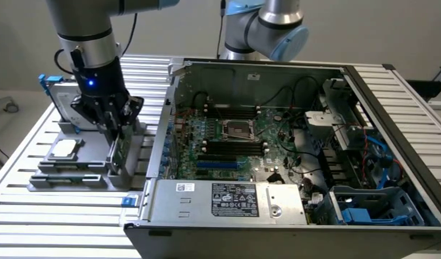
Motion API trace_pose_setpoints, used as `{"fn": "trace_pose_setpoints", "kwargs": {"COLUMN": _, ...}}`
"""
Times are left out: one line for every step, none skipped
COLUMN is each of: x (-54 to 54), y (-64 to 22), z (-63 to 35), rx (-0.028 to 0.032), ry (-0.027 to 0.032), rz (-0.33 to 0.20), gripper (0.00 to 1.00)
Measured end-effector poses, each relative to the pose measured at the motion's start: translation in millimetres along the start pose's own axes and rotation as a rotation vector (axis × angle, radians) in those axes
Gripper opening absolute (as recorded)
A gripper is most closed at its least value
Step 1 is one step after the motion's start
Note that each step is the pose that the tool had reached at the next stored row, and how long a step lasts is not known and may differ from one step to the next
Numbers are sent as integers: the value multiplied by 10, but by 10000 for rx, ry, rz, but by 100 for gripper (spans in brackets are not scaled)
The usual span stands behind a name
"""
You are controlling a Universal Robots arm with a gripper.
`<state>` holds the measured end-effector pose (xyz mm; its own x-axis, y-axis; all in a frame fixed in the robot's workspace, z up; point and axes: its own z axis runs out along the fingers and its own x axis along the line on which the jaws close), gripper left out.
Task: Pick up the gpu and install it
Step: 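Pick up the gpu and move the gpu toward the slot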
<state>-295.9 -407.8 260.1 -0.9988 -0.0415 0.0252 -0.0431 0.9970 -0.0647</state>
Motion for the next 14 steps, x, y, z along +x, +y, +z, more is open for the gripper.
{"fn": "trace_pose_setpoints", "kwargs": {"x": -1, "y": -2, "z": -35, "rx": -1, "ry": 0, "rz": 0, "gripper": 26}}
{"fn": "trace_pose_setpoints", "kwargs": {"x": -2, "y": -5, "z": -70, "rx": -3, "ry": -1, "rz": 0, "gripper": 26}}
{"fn": "trace_pose_setpoints", "kwargs": {"x": -3, "y": -7, "z": -106, "rx": -3, "ry": 0, "rz": 0, "gripper": 26}}
{"fn": "trace_pose_setpoints", "kwargs": {"x": -4, "y": -10, "z": -143, "rx": -3, "ry": 1, "rz": 0, "gripper": 26}}
{"fn": "trace_pose_setpoints", "kwargs": {"x": -5, "y": -12, "z": -184, "rx": -4, "ry": -1, "rz": 0, "gripper": 26}}
{"fn": "trace_pose_setpoints", "kwargs": {"x": -4, "y": -15, "z": -232, "rx": -4, "ry": 1, "rz": 1, "gripper": 26}}
{"fn": "trace_pose_setpoints", "kwargs": {"x": -4, "y": -18, "z": -277, "rx": -4, "ry": 0, "rz": 2, "gripper": 26}}
{"fn": "trace_pose_setpoints", "kwargs": {"x": -4, "y": -21, "z": -322, "rx": -4, "ry": 0, "rz": 1, "gripper": 26}}
{"fn": "trace_pose_setpoints", "kwargs": {"x": -3, "y": -24, "z": -368, "rx": -3, "ry": 1, "rz": 1, "gripper": 26}}
{"fn": "trace_pose_setpoints", "kwargs": {"x": -3, "y": -27, "z": -411, "rx": -4, "ry": 0, "rz": 1, "gripper": 26}}
{"fn": "trace_pose_setpoints", "kwargs": {"x": -4, "y": -30, "z": -458, "rx": -4, "ry": 0, "rz": 2, "gripper": 26}}
{"fn": "trace_pose_setpoints", "kwargs": {"x": -6, "y": -33, "z": -503, "rx": -4, "ry": 0, "rz": 1, "gripper": 26}}
{"fn": "trace_pose_setpoints", "kwargs": {"x": -10, "y": -37, "z": -548, "rx": -4, "ry": -1, "rz": 0, "gripper": 26}}
{"fn": "trace_pose_setpoints", "kwargs": {"x": -15, "y": -40, "z": -594, "rx": -3, "ry": 2, "rz": 0, "gripper": 26}}
